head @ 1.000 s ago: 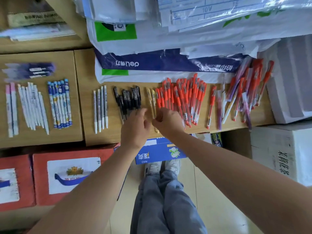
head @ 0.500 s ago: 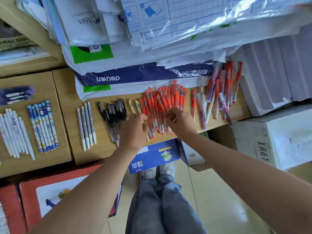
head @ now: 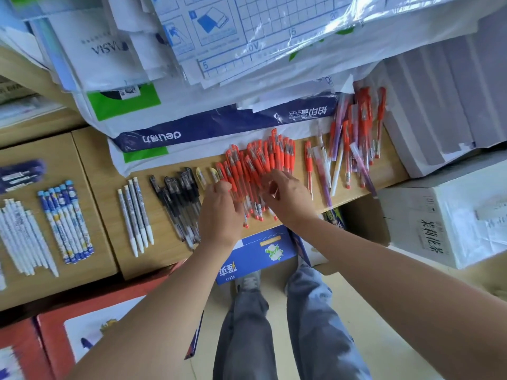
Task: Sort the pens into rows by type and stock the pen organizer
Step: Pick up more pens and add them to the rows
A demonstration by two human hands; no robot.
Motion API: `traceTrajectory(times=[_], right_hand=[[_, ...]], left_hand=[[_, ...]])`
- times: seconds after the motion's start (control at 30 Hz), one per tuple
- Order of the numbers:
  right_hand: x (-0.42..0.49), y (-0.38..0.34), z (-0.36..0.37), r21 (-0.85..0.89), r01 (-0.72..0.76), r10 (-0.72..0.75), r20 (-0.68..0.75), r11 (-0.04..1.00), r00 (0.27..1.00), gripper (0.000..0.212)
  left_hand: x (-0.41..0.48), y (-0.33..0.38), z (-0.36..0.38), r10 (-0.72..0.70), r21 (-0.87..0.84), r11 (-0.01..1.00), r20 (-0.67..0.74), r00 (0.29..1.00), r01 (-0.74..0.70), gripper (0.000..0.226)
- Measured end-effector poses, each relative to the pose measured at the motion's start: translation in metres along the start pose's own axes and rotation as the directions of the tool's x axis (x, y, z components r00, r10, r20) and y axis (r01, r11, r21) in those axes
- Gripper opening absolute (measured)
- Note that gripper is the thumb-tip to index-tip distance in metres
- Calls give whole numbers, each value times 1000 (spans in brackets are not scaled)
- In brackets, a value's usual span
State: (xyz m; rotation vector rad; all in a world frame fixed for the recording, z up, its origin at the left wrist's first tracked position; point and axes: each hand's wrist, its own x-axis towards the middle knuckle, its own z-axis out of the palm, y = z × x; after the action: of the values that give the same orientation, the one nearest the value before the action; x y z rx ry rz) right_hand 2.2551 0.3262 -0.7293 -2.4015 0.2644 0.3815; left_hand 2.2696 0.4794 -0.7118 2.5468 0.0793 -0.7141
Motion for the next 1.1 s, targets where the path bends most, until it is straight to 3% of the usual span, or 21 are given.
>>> traceTrajectory(times=[0.1, 0.23, 0.43, 0.7, 0.87, 0.97, 1.1], right_hand=[[8, -11, 9, -30, 109, -109, 6, 994, 994, 15], [16, -25, 28, -36, 260, -254, 117, 965, 960, 16], [20, -27, 47, -236, 336, -280, 241, 912, 929, 15], [24, -10, 22, -311, 258, -186, 243, 914, 952, 22], [23, 6, 3, -129, 291, -255, 238, 948, 937, 20], [22, 18, -17, -15, 218, -217, 45, 976, 975, 11], [19, 53, -49, -43, -68, 62, -124, 997, 990, 8]], left_hand=[[-2, -9, -3, -9, 4, 1000, -2, 1000, 9, 29], [-4, -18, -5, -27, -16, 1000, -13, 1000, 26, 26], [-4, -31, -7, -77, -27, 997, -73, 994, 75, 23], [3, -14, 2, 20, -119, 993, -13, 1000, -22, 27], [14, 7, 16, -6, -167, 986, 88, 996, 21, 32], [17, 20, 23, -13, -202, 979, 106, 994, 34, 41], [17, 29, 28, 5, -171, 985, 88, 996, 10, 47]])
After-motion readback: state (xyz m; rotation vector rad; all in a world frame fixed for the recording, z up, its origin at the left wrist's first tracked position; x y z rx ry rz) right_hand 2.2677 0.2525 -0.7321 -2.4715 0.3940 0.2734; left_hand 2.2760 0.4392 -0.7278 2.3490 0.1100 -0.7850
